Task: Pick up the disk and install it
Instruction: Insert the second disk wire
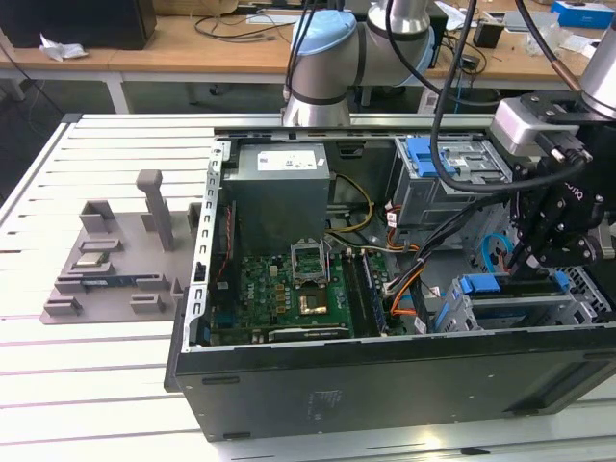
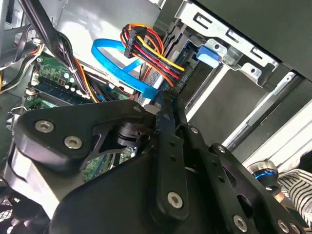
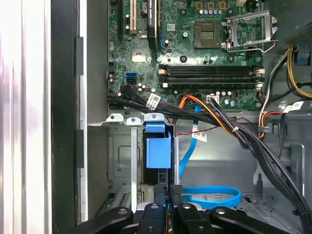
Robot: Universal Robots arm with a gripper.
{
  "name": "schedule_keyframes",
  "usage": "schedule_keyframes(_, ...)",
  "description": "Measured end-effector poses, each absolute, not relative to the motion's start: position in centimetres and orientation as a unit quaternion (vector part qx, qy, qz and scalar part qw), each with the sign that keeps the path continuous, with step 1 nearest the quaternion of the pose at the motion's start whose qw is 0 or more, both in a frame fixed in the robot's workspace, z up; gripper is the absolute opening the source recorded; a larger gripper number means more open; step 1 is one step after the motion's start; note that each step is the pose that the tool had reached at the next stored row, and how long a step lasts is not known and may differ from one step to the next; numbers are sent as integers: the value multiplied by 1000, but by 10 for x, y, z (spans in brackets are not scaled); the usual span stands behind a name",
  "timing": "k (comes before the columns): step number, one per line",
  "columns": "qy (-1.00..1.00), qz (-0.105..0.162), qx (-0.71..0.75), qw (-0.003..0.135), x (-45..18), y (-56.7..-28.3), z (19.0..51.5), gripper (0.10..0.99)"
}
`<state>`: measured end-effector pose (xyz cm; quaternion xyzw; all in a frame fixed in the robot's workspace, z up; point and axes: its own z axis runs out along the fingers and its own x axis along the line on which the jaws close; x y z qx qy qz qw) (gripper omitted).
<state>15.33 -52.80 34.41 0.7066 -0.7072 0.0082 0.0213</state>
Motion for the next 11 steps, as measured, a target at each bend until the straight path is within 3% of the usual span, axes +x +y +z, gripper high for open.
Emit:
schedule_keyframes(7, -707, 8, 707, 21, 153, -528, 341, 161)
schedule_keyframes(8, -707, 8, 707, 21, 153, -528, 341, 169)
schedule_keyframes(9, -707, 8, 707, 21, 153, -528, 349, 235)
schedule_keyframes(11, -707, 8, 707, 21, 153, -525, 360, 235)
